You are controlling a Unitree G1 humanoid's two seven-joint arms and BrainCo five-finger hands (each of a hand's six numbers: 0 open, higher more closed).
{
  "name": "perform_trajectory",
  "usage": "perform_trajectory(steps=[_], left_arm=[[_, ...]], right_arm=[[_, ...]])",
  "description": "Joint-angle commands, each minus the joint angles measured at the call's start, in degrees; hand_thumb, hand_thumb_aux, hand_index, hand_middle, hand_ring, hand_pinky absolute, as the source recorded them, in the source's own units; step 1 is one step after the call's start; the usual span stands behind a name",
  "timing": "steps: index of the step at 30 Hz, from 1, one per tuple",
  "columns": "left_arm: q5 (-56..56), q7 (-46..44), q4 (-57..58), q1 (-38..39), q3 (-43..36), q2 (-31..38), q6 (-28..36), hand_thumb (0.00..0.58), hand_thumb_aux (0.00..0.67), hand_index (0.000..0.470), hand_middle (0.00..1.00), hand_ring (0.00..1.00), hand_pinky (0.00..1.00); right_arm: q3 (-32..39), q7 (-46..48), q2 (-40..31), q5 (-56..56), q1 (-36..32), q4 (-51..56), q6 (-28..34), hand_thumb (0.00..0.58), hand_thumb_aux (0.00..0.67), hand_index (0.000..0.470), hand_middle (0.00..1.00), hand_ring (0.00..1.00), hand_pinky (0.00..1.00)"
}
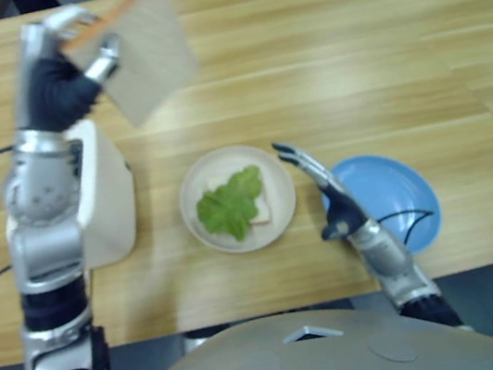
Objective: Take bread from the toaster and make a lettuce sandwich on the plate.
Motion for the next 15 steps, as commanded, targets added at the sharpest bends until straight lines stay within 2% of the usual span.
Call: perform_trajectory(steps=[1, 7, 15], left_arm=[[-6.2, -7.7, 5.8, -0.9, -6.3, -2.2, 3.6, 0.58, 0.67, 0.46, 1.0, 1.0, 1.0], [-9.5, -16.0, 13.9, 1.5, -14.9, -4.4, 7.9, 0.58, 0.67, 0.46, 1.0, 1.0, 1.0], [-3.9, -18.1, 26.1, 2.9, -21.4, -3.4, 6.3, 0.58, 0.67, 0.46, 1.0, 1.0, 1.0]], right_arm=[[-0.9, 0.0, -1.0, -4.2, -0.6, -3.9, -1.2, 0.0, 0.0, 0.0, 0.0, 0.0, 0.0], [-1.0, -0.2, -2.9, -7.8, -1.4, -6.3, -1.7, 0.0, 0.0, 0.0, 0.0, 0.0, 0.0], [3.7, 2.4, -5.8, -9.9, -3.2, -3.1, 2.0, 0.0, 0.0, 0.0, 0.0, 0.0, 0.0]])
